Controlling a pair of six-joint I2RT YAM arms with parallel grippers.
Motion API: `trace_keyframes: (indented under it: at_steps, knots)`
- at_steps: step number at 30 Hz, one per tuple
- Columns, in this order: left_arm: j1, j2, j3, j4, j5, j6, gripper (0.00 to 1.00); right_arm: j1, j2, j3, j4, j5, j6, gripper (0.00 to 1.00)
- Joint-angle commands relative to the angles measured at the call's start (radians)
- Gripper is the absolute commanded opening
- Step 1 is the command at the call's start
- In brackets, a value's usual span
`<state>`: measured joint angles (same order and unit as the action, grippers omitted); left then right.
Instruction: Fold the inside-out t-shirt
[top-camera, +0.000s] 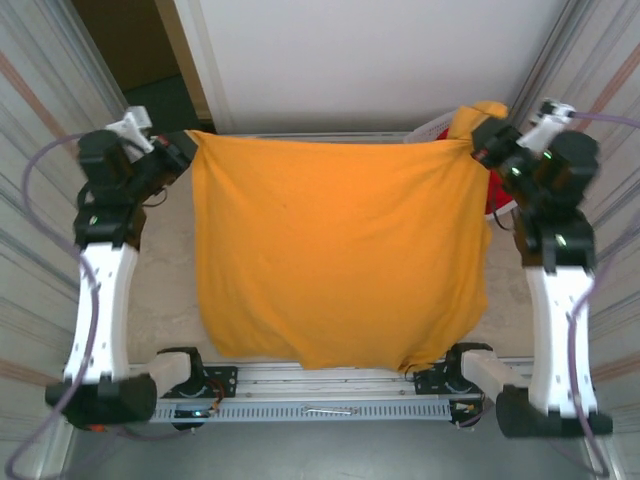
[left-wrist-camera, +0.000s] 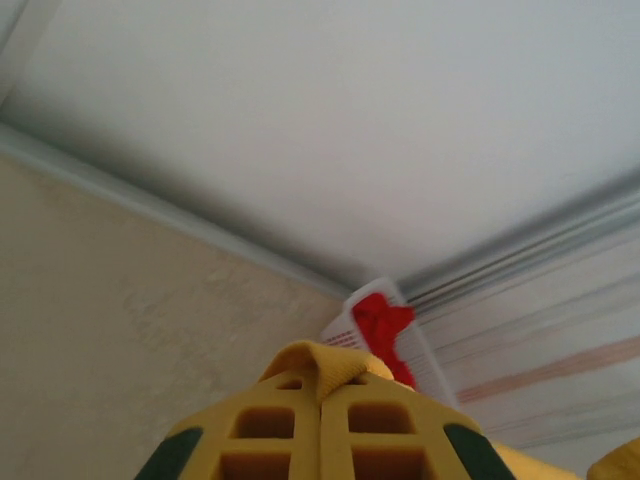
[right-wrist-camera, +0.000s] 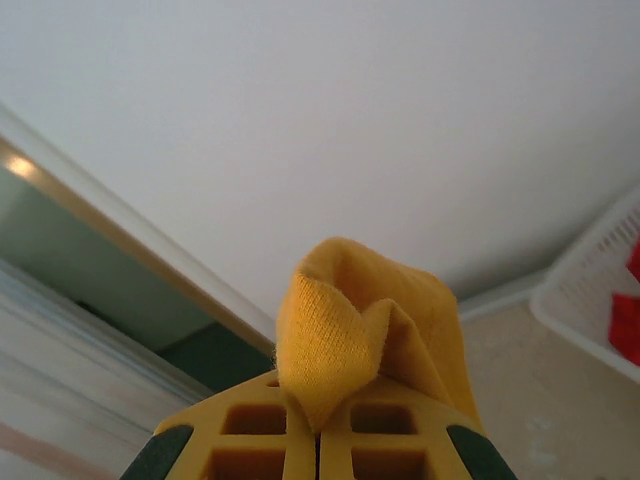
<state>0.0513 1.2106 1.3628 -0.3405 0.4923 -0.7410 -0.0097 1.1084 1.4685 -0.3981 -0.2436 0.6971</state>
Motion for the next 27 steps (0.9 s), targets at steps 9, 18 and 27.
trace_keyframes:
  at_steps: [9, 18, 27]
  knots:
    - [-0.017, 0.607, 0.214, 0.037, -0.181, 0.183, 0.0, 0.084, 0.644, 0.212, 0.21, 0.067, -0.162, 0.0]
    - [-0.008, 1.166, 0.913, -0.245, -0.142, 0.223, 0.46, 0.131, 1.292, 1.076, -0.166, 0.063, -0.2, 0.62]
    - [-0.002, 1.051, 0.882, -0.242, -0.108, 0.193, 0.68, 0.175, 0.901, 0.65, -0.04, 0.061, -0.185, 0.72]
